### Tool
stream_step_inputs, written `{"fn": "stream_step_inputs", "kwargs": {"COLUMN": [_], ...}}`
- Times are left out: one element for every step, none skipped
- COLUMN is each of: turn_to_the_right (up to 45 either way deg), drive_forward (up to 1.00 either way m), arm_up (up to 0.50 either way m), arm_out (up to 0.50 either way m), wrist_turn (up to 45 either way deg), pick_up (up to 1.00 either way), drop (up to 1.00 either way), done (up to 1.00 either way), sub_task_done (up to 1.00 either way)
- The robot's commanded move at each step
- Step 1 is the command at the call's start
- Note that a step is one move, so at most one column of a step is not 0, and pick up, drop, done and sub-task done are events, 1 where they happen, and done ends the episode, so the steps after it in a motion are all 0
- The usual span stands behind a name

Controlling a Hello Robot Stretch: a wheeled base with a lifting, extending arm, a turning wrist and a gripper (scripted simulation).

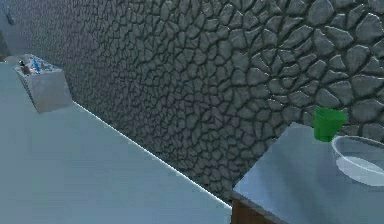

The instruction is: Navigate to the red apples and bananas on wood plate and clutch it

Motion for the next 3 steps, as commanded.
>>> {"fn": "stream_step_inputs", "kwargs": {"turn_to_the_right": [30.0,0.0,-18.0], "drive_forward": [0.0,0.25,0.0], "arm_up": [0.0,0.0,0.0], "arm_out": [0.0,0.0,0.0], "wrist_turn": [0.0,0.0,0.0], "pick_up": [0.0,0.0,0.0], "drop": [0.0,0.0,0.0], "done": [0.0,0.0,0.0], "sub_task_done": [0.0,0.0,0.0]}}
